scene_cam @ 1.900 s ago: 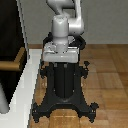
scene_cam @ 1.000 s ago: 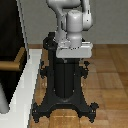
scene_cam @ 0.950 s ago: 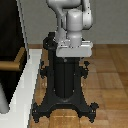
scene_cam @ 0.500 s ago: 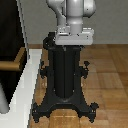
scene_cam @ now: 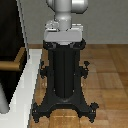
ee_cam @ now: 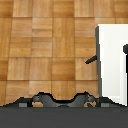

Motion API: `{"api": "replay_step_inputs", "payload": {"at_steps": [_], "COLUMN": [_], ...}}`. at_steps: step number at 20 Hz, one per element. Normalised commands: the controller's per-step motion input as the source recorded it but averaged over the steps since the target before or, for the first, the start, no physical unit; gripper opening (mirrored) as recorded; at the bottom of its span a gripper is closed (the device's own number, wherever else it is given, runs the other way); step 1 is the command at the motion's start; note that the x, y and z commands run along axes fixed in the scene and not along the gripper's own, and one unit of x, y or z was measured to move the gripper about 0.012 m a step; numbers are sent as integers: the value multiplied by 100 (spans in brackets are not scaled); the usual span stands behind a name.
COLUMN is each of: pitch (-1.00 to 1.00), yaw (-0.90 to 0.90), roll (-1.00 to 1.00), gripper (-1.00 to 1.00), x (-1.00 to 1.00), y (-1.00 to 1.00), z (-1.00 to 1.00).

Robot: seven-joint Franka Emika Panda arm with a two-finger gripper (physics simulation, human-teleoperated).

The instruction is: Open the door by pressing down and pulling on the handle.

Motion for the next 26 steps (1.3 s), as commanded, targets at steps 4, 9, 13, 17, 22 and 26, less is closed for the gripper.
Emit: {"api": "replay_step_inputs", "payload": {"at_steps": [4,9,13,17,22,26], "pitch": [0,0,0,0,0,0], "yaw": [0,0,0,0,0,0], "roll": [0,0,0,0,0,0], "gripper": [100,100,100,100,100,100], "x": [0,0,0,0,0,0], "y": [-25,-60,-50,-50,-60,-50], "z": [0,0,0,0,0,0]}}
